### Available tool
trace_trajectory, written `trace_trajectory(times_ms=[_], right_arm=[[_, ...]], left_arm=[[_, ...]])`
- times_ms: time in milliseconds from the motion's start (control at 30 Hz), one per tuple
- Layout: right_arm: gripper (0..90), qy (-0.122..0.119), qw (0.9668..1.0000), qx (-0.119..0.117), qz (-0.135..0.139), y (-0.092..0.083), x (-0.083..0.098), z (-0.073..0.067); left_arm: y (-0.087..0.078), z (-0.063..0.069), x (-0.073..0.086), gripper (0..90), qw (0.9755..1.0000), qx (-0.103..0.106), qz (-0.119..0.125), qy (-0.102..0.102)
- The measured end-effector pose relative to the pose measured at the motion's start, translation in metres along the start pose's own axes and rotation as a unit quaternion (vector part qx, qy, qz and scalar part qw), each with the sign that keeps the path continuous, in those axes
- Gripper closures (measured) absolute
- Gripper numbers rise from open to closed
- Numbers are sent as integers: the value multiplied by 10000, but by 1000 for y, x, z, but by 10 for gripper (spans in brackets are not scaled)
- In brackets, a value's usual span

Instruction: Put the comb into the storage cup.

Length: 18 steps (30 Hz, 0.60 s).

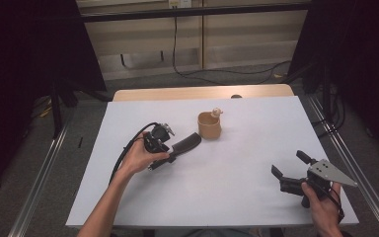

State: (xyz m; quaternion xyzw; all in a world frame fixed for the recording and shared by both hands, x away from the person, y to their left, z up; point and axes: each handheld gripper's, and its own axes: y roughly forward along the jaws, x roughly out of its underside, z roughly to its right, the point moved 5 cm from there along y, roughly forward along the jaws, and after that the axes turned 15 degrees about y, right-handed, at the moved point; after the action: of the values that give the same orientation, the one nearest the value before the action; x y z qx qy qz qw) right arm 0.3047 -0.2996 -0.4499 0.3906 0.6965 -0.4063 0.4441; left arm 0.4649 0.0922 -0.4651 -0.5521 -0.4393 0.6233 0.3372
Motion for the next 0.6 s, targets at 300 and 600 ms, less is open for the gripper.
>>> trace_trajectory(times_ms=[300,600], right_arm=[[0,-7,10000,13,2,0,0,1],[0,-16,10000,20,-19,1,0,1]], left_arm=[[5,1,-1,602,9999,19,-63,-107],[7,3,-5,617,9994,-194,-265,-122]])
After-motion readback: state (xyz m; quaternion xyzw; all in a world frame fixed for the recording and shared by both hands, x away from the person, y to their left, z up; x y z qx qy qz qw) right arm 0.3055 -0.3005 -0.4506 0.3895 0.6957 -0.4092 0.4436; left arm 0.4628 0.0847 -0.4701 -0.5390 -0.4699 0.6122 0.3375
